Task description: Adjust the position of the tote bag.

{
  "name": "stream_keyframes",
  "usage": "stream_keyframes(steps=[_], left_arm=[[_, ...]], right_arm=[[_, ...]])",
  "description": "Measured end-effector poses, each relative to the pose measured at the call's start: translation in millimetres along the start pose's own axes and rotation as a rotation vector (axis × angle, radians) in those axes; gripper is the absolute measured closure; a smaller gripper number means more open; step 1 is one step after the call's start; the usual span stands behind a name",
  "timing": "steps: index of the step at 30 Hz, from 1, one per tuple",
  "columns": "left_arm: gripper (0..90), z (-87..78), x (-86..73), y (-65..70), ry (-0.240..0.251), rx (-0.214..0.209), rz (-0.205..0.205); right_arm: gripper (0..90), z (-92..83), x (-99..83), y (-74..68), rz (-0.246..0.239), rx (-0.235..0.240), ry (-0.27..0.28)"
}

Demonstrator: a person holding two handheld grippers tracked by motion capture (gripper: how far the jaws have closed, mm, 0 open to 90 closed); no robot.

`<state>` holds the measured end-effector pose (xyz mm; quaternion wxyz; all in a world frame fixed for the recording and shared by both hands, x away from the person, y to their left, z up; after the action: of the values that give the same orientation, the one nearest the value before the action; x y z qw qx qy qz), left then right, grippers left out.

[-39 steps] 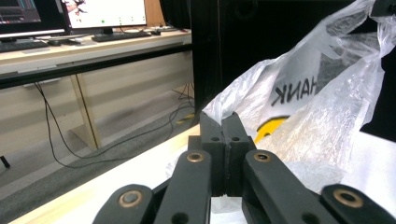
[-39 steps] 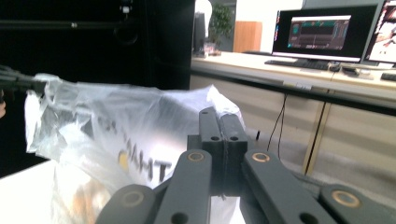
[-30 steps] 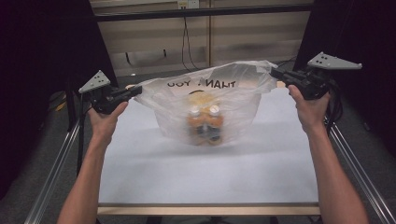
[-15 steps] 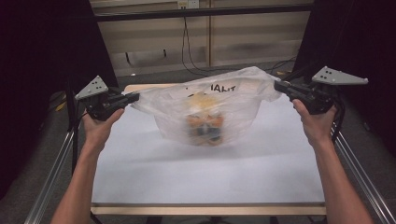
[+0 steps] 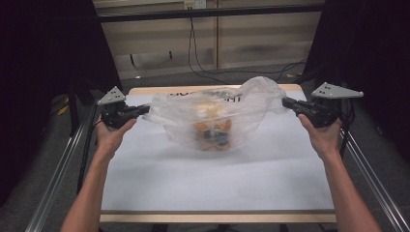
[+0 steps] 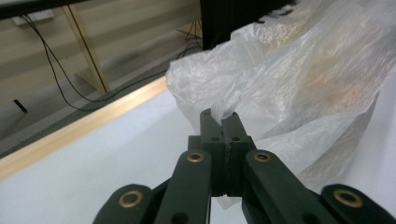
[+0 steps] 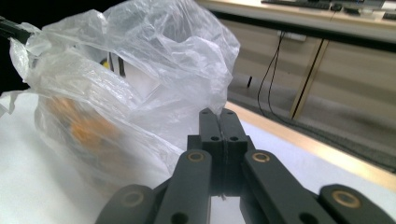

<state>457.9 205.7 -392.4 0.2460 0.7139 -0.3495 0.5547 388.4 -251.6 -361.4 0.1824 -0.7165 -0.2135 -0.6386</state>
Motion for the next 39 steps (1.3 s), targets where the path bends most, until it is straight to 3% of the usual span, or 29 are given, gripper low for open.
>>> stream_keyframes(steps=[2, 10, 16, 20, 25, 30, 33, 36, 38, 39], left_arm=[[90.0, 1.7, -3.0, 1.1, -0.016, -0.002, 0.010], [90.0, 13.3, -20.6, -2.7, -0.050, 0.004, -0.019], [90.0, 14.0, -36.3, -3.7, -0.113, 0.004, -0.010], [90.0, 8.6, -44.1, -1.4, -0.110, -0.007, -0.012], [90.0, -4.1, -51.1, 12.8, -0.080, -0.033, -0.011], [90.0, -19.7, -41.2, 19.6, -0.011, -0.056, -0.021], [90.0, -23.7, -34.7, 18.7, -0.002, -0.049, -0.005], [90.0, -25.6, -24.9, 17.5, 0.035, -0.043, -0.015], [90.0, -25.0, -24.3, 15.7, 0.018, -0.039, 0.000], [90.0, -22.3, -28.2, 14.4, -0.017, -0.023, 0.015]], right_arm=[[90.0, 0.3, -7.9, 2.2, 0.004, -0.004, -0.017], [90.0, 8.5, -32.3, 4.7, 0.002, -0.013, -0.088], [90.0, 18.9, -48.3, 9.0, 0.013, -0.021, -0.139], [90.0, 20.1, -61.1, 4.8, -0.006, -0.010, -0.189], [90.0, 12.8, -74.8, -5.6, -0.037, 0.013, -0.237], [90.0, 1.2, -73.4, -15.6, -0.042, 0.041, -0.225], [90.0, -2.5, -69.1, -20.0, -0.056, 0.049, -0.216], [90.0, -2.8, -64.5, -18.9, -0.056, 0.038, -0.199], [90.0, -2.4, -61.6, -16.5, -0.044, 0.036, -0.185], [90.0, -1.3, -62.0, -15.4, -0.047, 0.034, -0.187]])
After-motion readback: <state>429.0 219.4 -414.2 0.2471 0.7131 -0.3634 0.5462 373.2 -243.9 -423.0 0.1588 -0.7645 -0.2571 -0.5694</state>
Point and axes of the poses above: each handheld gripper's, and its own axes: z roughly forward along the jaws, x roughly out of its top, y roughly to its right, the point moved 8 cm from there along z, roughly forward along the jaws, and after that the axes turned 12 degrees about y, right-handed, at the moved point
